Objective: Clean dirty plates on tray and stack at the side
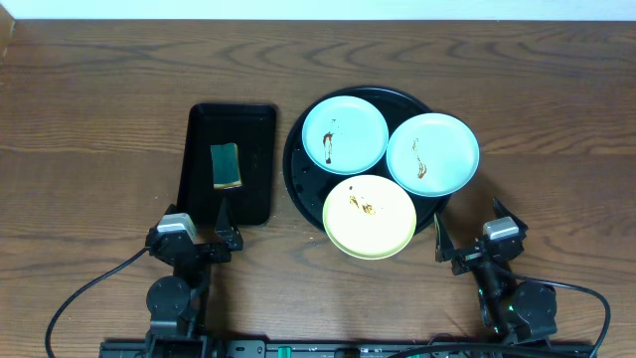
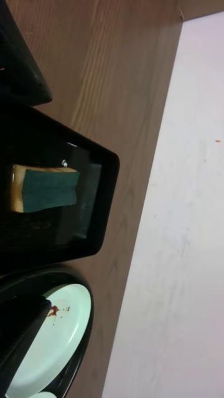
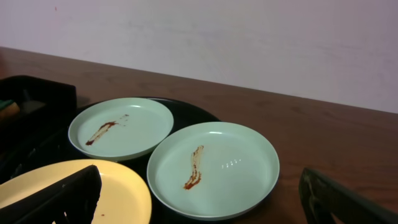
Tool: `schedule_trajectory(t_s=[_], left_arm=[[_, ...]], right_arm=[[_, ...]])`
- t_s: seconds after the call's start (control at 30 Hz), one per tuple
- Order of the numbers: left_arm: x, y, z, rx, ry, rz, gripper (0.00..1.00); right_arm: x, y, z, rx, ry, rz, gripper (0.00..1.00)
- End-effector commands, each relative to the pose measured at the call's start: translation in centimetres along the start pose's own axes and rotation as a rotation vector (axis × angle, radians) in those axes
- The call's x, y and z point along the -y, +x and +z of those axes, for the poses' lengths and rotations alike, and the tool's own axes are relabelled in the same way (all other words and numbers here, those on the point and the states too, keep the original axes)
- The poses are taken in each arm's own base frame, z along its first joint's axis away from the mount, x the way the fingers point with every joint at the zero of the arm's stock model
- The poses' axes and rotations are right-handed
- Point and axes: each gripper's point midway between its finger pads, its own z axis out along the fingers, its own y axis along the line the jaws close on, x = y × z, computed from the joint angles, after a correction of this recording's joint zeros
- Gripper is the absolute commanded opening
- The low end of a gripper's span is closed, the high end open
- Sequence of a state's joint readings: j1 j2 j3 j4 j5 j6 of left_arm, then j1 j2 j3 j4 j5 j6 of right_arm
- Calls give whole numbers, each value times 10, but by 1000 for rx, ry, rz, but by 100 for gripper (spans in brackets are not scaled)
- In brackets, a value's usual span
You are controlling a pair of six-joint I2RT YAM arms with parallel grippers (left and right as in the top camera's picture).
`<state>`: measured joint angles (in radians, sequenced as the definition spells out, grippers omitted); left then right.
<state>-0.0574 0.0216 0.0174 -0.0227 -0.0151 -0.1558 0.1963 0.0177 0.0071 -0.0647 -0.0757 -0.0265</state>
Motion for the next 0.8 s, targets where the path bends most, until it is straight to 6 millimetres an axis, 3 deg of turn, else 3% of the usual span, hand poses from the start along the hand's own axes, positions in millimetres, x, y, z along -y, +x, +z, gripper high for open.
schedule_trajectory(t_s=[0.0, 0.67, 0.77], left_arm=[[-11, 16, 1, -49, -56, 24, 97], [-10, 16, 1, -52, -48, 23, 97], [-6, 18, 1, -59, -28, 23, 97]], right_arm=[[-2, 2, 0, -6, -10, 10, 99], [0, 2, 0, -5, 4, 13, 99], [1, 3, 0, -9, 13, 76, 99]])
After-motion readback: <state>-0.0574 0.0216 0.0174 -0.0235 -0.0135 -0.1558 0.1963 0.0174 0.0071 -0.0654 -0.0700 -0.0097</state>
